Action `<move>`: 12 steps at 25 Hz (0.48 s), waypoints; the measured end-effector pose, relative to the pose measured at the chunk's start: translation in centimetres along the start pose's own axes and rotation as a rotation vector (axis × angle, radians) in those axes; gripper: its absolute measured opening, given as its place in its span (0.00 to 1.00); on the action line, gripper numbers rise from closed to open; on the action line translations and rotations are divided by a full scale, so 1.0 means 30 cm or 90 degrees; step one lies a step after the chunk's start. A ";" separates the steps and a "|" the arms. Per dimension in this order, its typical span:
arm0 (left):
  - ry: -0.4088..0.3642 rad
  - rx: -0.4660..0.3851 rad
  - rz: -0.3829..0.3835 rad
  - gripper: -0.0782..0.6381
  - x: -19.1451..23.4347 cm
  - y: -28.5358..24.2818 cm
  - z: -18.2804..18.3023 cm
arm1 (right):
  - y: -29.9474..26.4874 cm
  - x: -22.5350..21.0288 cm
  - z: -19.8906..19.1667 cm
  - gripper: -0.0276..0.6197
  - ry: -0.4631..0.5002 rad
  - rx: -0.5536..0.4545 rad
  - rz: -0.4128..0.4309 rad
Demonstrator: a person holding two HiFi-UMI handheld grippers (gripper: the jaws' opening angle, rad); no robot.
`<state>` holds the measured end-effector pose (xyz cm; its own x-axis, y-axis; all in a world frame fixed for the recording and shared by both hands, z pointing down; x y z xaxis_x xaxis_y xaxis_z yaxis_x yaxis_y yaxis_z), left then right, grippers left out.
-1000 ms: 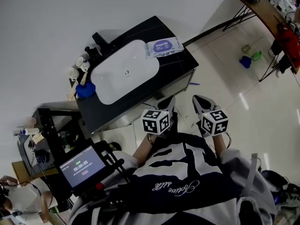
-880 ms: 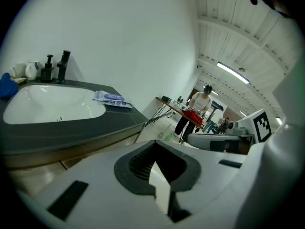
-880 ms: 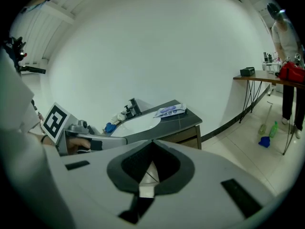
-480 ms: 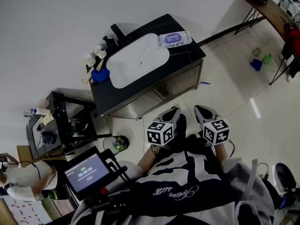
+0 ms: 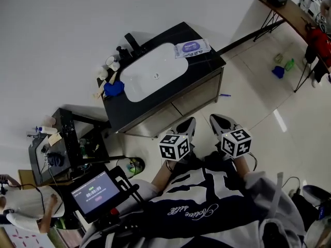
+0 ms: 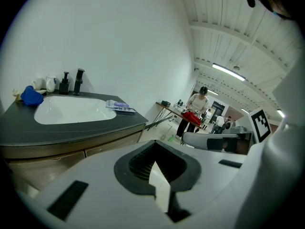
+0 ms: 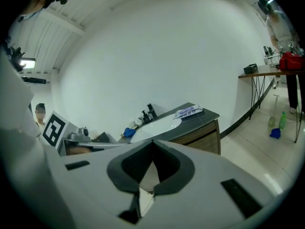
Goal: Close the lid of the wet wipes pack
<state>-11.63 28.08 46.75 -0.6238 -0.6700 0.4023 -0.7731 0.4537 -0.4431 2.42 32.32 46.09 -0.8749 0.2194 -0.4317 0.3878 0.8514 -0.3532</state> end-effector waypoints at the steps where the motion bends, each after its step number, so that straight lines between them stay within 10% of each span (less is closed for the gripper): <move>1: -0.004 -0.004 -0.002 0.11 0.008 0.027 0.011 | -0.004 0.028 0.009 0.04 -0.001 -0.005 -0.002; 12: 0.003 -0.020 -0.009 0.11 0.127 0.186 0.022 | -0.086 0.233 -0.004 0.04 0.015 -0.002 0.002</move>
<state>-18.24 27.68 45.28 -0.6128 -0.6741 0.4124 -0.7854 0.4621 -0.4118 -4.72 31.73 44.09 -0.8800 0.2335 -0.4137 0.3901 0.8521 -0.3489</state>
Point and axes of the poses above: the fingertips, and each gripper's own axes: y backward along the fingers, x to its left, z out of its top, the point moved 6 cm from there along y, backward along the fingers, and after that the axes turned 1 degree about -z, right-handed, at the moved point
